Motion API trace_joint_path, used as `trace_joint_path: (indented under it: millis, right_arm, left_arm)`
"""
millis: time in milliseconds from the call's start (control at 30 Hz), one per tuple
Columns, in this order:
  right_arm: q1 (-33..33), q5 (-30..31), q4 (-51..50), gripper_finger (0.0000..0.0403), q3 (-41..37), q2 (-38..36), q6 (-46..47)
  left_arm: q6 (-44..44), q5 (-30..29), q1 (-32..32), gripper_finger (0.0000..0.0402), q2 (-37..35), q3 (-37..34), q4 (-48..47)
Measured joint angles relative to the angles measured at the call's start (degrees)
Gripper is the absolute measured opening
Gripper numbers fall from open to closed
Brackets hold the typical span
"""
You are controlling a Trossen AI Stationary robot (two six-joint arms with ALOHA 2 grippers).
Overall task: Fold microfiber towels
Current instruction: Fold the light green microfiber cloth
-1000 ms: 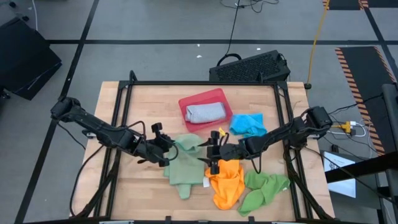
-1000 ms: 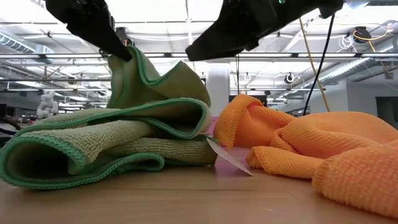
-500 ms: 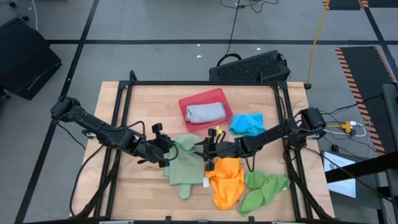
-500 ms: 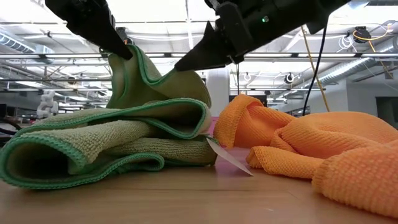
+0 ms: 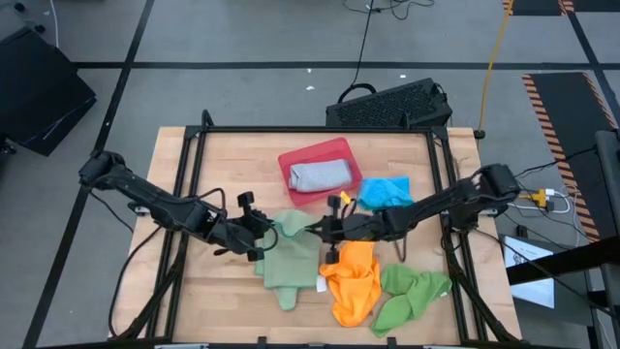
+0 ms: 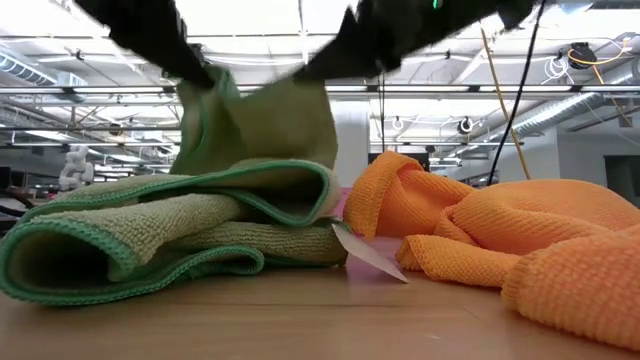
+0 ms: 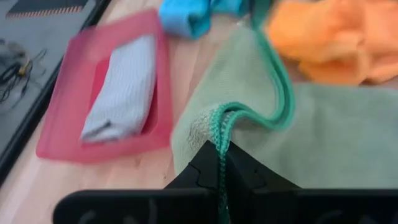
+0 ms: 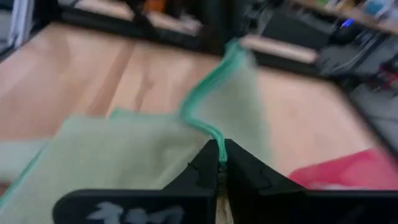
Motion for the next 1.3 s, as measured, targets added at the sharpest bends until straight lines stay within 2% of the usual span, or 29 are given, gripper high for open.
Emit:
trace_joint_path:
  millis: [200, 333, 467, 600, 700, 833, 900, 967, 1100, 1300]
  right_arm:
    - [1.5, 2.4, -0.3, 0.0006, 0.0, -9.0, -2.0]
    - [6.5, 16.1, -0.4, 0.0003, 0.0, -12.9, -7.4]
    - [12.4, 22.4, 0.6, 0.0003, 1.9, -16.0, -12.3]
    - [16.8, 22.4, 0.6, 0.0003, 5.5, -17.2, -12.0]
    - [19.5, 21.9, 0.2, 0.0003, 9.0, -17.1, -10.5]
    - [21.4, 17.5, -2.1, 0.0003, 12.8, -15.4, -10.0]
    - [21.7, 16.7, -2.3, 0.0004, 13.3, -14.8, -10.7]
    - [21.7, 18.6, -3.5, 0.0004, 13.3, -14.8, -11.0]
    - [17.6, 20.9, -10.5, 0.0004, 13.1, -14.8, -7.0]
    - [6.6, 14.8, -13.1, 0.0004, 7.5, -14.9, -0.2]
  left_arm:
    - [6.6, 0.9, -3.3, 0.0007, 0.0, 6.2, 1.0]
    - [11.0, 1.8, -7.2, 0.0011, 0.0, 12.2, -0.7]
    - [11.7, 0.5, -10.6, 0.0015, 0.0, 19.8, -3.0]
    - [10.2, -2.8, -13.5, 0.0006, 0.0, 26.1, -4.1]
    - [8.3, -2.0, -15.6, 0.0011, 0.0, 29.7, -1.8]
    - [11.5, 1.4, -17.6, 0.0006, 0.1, 30.6, 0.8]
    - [11.7, 1.1, -17.8, 0.0006, 0.1, 30.6, -1.1]
    - [9.9, -1.8, -17.8, 0.0010, 0.1, 30.6, -5.2]
    - [2.7, -7.5, -16.2, 0.0010, 0.2, 30.3, -16.2]
    - [-5.9, -9.7, -9.5, 0.0013, 0.2, 25.8, -27.3]
